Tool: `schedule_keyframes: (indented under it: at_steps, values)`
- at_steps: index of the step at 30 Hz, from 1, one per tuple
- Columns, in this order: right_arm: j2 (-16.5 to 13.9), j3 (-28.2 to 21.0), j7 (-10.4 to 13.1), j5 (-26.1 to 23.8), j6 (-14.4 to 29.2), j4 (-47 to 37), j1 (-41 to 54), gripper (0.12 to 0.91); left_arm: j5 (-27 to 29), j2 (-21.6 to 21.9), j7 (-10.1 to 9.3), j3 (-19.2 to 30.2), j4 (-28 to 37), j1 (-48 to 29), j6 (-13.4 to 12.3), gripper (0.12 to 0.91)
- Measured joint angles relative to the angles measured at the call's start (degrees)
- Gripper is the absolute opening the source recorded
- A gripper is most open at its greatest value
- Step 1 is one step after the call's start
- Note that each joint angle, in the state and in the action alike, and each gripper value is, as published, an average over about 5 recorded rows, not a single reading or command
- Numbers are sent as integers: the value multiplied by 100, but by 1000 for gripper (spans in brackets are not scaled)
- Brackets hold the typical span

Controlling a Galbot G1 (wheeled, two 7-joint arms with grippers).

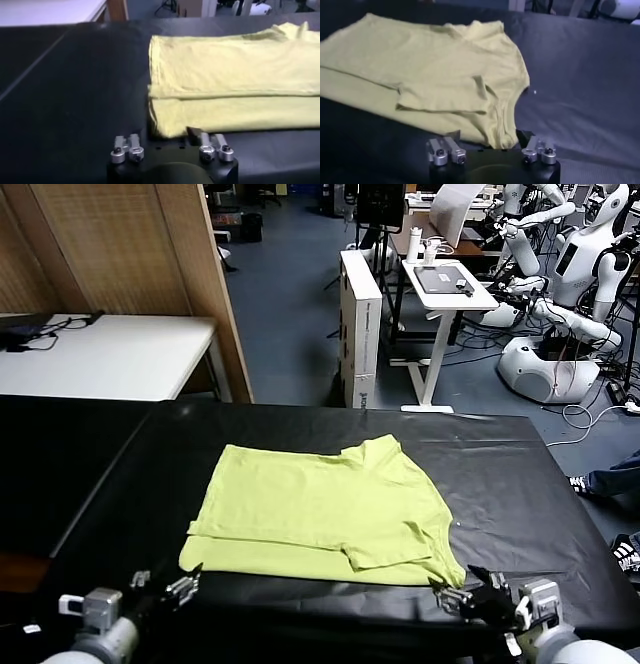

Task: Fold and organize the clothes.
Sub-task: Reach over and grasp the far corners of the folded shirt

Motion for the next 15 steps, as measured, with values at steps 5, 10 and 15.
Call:
schedule_keyframes:
  at_steps: [5,10,15]
  values:
    - [-198,-464,2,205,1,-715,1178,907,-490,7,-46,124,312,-807,69,907]
    - [-169,-1105,-100,225,1,-1531,2331,907,-685,180,13,410,819,-1730,139,907]
    - [53,-1730,-122,219,1,-2334,3295,907,-877,432,12,851,1475,-2621,203,907]
